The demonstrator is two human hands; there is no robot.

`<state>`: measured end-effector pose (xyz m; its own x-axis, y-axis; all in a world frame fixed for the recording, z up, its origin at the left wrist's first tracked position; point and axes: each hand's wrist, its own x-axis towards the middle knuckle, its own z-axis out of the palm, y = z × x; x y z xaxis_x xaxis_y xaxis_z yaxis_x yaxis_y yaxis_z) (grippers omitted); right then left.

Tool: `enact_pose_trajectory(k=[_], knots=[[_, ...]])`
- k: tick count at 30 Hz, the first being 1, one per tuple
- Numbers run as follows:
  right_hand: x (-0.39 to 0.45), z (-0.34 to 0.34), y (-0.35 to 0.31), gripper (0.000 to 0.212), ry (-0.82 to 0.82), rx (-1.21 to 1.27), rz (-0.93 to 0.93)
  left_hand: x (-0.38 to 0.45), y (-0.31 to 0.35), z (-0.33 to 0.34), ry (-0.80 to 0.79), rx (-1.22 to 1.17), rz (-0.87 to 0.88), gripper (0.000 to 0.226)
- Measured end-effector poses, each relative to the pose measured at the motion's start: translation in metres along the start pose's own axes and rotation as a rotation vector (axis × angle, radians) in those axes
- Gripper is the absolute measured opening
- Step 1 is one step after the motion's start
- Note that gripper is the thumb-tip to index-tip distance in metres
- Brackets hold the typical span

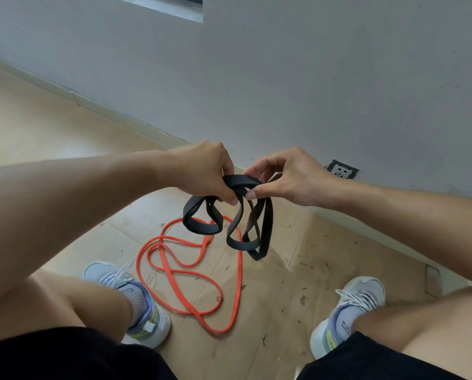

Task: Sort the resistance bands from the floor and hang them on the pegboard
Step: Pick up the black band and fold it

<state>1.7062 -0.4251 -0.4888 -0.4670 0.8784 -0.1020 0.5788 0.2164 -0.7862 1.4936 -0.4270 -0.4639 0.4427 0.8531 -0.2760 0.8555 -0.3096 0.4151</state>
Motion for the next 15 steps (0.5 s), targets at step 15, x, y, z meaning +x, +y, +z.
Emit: enact_pose_trajectory(k=[15], knots=[[0.001, 0.006, 0.003, 0.043, -0.086, -0.036, -0.002, 0.001, -0.004, -0.001, 0.085, -0.046, 0.099, 0.021]])
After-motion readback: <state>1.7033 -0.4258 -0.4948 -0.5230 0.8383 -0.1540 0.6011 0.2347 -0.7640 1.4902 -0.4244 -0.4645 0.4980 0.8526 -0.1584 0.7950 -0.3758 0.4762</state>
